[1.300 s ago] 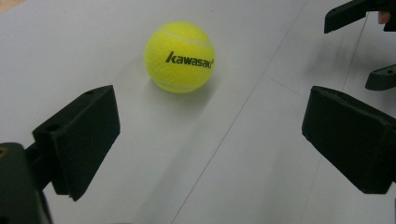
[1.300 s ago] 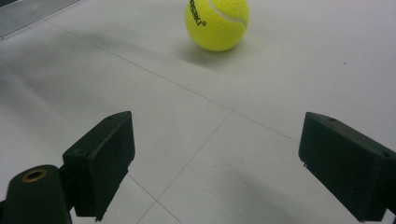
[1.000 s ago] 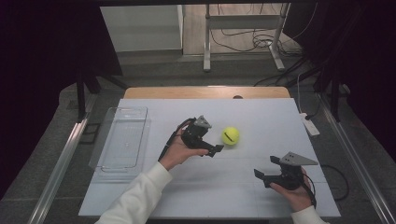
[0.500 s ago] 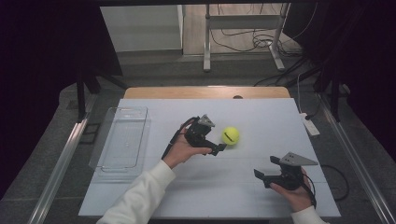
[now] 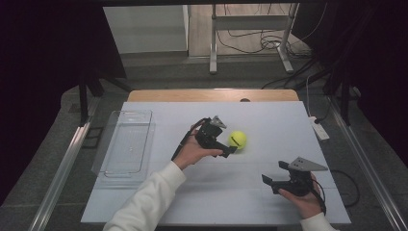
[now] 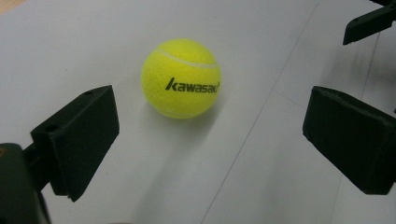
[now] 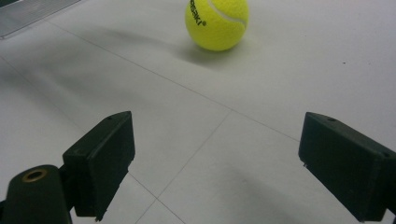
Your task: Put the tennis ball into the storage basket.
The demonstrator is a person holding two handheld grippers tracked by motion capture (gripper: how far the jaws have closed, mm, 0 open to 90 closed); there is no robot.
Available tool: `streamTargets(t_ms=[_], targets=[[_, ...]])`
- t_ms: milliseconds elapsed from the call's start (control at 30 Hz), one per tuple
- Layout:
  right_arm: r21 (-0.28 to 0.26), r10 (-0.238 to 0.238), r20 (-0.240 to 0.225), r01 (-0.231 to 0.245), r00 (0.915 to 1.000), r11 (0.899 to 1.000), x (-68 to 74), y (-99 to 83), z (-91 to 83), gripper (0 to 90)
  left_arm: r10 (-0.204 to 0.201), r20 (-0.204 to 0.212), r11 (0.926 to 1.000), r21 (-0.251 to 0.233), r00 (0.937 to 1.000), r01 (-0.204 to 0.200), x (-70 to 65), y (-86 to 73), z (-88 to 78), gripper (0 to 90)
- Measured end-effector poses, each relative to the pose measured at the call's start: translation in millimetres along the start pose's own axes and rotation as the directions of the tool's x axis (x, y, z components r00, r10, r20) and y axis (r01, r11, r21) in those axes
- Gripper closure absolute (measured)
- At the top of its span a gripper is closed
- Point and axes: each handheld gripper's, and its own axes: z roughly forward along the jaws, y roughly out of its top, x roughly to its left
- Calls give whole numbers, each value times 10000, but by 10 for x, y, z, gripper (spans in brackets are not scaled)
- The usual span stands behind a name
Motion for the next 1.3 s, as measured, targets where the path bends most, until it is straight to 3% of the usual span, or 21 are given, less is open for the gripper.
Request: streamTargets(t_ms=[833,1300], targets=[[-62,26,-65,-26,10000,10000,4,-3,-12,107,-9,-86,9996,289,10000,12,90,126,211,42],[-38,30,-80,-30,10000,10000,5,-6,-5,107,-296,-155,9988,373,9994,301,183,138,300,41]])
